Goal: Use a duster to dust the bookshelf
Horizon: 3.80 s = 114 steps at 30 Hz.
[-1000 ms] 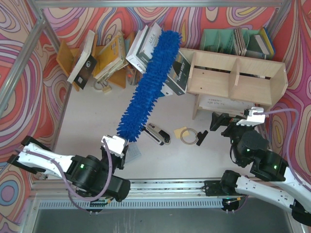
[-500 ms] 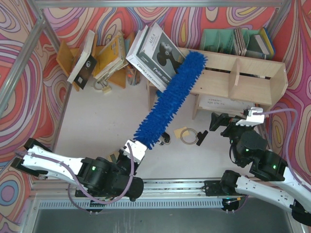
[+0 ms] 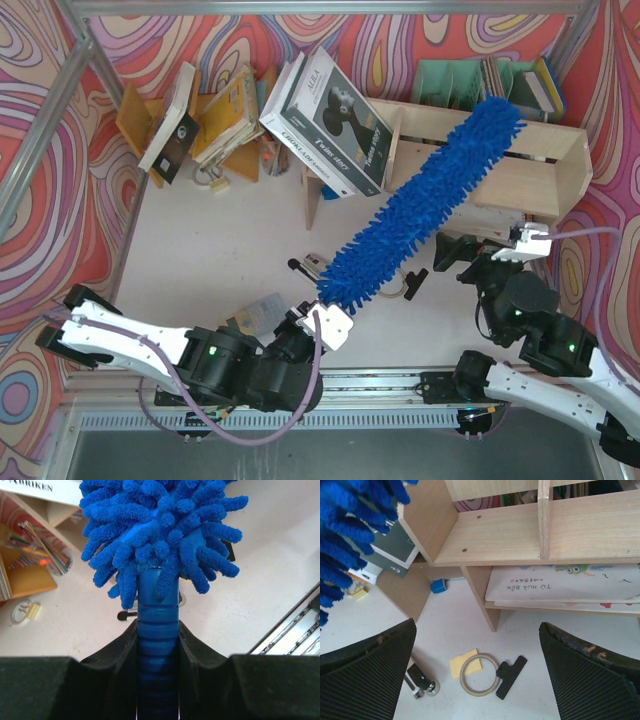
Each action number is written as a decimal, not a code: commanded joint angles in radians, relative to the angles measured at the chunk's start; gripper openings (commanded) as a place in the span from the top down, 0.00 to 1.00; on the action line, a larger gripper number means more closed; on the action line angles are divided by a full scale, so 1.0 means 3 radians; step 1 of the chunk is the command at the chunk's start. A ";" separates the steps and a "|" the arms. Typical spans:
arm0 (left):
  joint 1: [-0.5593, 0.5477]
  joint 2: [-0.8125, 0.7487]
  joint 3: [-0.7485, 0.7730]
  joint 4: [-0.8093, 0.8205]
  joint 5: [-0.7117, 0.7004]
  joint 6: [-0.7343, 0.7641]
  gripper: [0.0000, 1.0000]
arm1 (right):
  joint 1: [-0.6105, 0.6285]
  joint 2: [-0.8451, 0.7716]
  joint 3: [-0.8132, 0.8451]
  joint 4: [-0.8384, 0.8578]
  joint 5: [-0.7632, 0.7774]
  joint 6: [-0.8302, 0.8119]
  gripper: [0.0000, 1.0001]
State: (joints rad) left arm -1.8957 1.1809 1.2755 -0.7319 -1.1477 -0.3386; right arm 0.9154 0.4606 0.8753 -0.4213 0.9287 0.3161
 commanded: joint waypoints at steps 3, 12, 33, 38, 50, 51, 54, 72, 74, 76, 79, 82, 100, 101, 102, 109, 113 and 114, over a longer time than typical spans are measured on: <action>0.0059 -0.0021 0.0101 0.0746 -0.0120 0.0716 1.00 | -0.0004 -0.0153 0.0238 0.0101 -0.0360 0.0037 0.01; 0.0606 0.0278 0.0417 0.0643 0.0554 0.0611 1.00 | -0.0004 -0.0171 0.0563 0.0330 -0.1134 -0.0124 0.01; 0.0715 0.0044 -0.0207 0.1746 0.1412 0.1046 1.00 | -0.0005 0.0054 -0.0038 0.1534 -0.0943 0.0889 0.01; 0.0715 0.0013 -0.0334 0.1815 0.1427 0.1088 1.00 | -0.0007 0.0232 -0.0006 0.1466 -0.0799 0.1024 0.09; 0.0714 -0.0129 -0.0571 0.1742 0.1057 0.1000 0.79 | -0.0004 0.0129 -0.0137 0.0836 0.0041 0.2115 0.80; 0.0715 -0.0137 -0.0577 0.1727 0.1024 0.0985 0.75 | -0.0004 0.0109 -0.0153 0.0771 0.0072 0.2219 0.82; 0.0715 -0.0170 -0.0599 0.1679 0.0860 0.0942 0.63 | -0.0004 0.0054 -0.0192 0.0569 0.0145 0.2477 0.84; 0.0716 -0.1036 -0.0909 0.1165 -0.0107 0.0425 0.02 | -0.0005 0.0063 -0.0374 -0.1285 0.0366 0.4793 0.88; 0.0715 -0.1202 -0.0993 0.1165 -0.0113 0.0358 0.02 | -0.0005 0.0049 -0.0463 -0.1362 0.0355 0.4983 0.87; 0.0715 -0.1361 -0.1078 0.1183 -0.0117 0.0304 0.02 | -0.0004 0.0041 -0.0556 -0.1362 0.0340 0.5078 0.87; 0.0715 -0.1584 -0.1179 0.1211 -0.0136 0.0264 0.02 | -0.0006 0.0048 -0.0713 -0.1364 0.0294 0.5232 0.85; 0.0715 -0.1695 -0.1221 0.1182 -0.0176 0.0219 0.02 | -0.0005 0.0051 -0.0897 -0.1323 0.0191 0.5438 0.84; 0.0715 -0.1270 -0.1019 0.1004 -0.0234 0.0290 0.02 | -0.0006 0.0243 -0.1909 -0.0230 -0.0217 0.5866 0.77; 0.0712 -0.1274 -0.1024 0.1010 -0.0234 0.0282 0.02 | -0.0005 0.0273 -0.1942 -0.0164 -0.0230 0.5869 0.77; 0.0720 -0.1286 -0.1029 0.1008 -0.0237 0.0280 0.02 | -0.0007 0.0303 -0.1969 -0.0094 -0.0247 0.5863 0.75; 0.0715 -0.1347 -0.1055 0.0975 -0.0245 0.0244 0.02 | -0.0004 0.0514 -0.2092 0.0255 -0.0380 0.5914 0.72; 0.0714 -0.1373 -0.1073 0.0969 -0.0241 0.0234 0.02 | -0.0007 0.0654 -0.2135 0.0414 -0.0434 0.5964 0.71; 0.0715 -0.1374 -0.1076 0.0961 -0.0242 0.0231 0.02 | -0.0007 0.0677 -0.2146 0.0448 -0.0447 0.5984 0.70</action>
State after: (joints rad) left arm -1.6829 0.7807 0.9539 -0.4248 -1.1984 -0.2623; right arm 0.9161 0.6384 0.2459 -0.3801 0.7929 2.0701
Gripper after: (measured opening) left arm 0.982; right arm 0.289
